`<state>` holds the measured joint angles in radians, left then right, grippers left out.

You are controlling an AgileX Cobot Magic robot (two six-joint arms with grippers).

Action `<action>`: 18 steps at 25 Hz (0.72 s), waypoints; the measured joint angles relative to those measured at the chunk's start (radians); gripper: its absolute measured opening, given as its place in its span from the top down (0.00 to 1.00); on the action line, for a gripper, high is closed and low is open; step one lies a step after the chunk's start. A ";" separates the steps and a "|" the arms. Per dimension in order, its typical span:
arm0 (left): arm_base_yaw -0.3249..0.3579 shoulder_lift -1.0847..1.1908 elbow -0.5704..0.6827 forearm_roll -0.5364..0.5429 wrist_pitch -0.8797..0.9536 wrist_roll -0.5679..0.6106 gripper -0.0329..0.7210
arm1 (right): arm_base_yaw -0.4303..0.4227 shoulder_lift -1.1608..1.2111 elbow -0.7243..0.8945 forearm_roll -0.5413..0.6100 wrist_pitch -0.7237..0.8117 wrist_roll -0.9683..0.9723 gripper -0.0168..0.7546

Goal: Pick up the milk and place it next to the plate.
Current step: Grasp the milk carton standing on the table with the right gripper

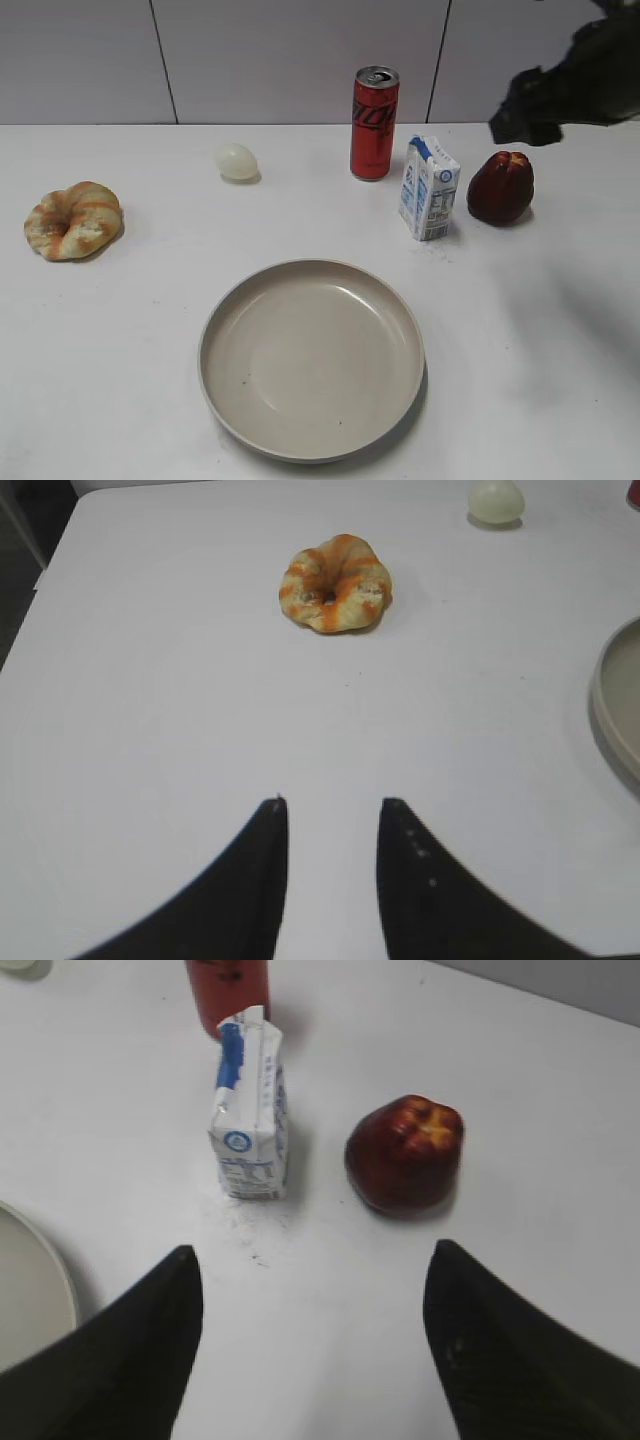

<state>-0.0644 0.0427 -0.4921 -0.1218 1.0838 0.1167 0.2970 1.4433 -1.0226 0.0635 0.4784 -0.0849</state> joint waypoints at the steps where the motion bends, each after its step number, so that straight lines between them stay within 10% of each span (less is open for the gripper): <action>1: 0.000 0.000 0.000 0.000 0.000 0.000 0.64 | 0.015 0.058 -0.053 0.002 0.025 0.006 0.27; 6: 0.000 0.000 0.000 0.000 0.000 0.000 0.64 | 0.057 0.298 -0.282 0.012 0.137 0.018 0.12; 18: 0.000 0.000 0.000 0.000 0.000 0.000 0.64 | 0.060 0.640 -0.538 -0.022 0.229 0.121 0.12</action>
<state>-0.0644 0.0427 -0.4921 -0.1218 1.0838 0.1167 0.3571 2.0837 -1.5610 0.0414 0.7071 0.0358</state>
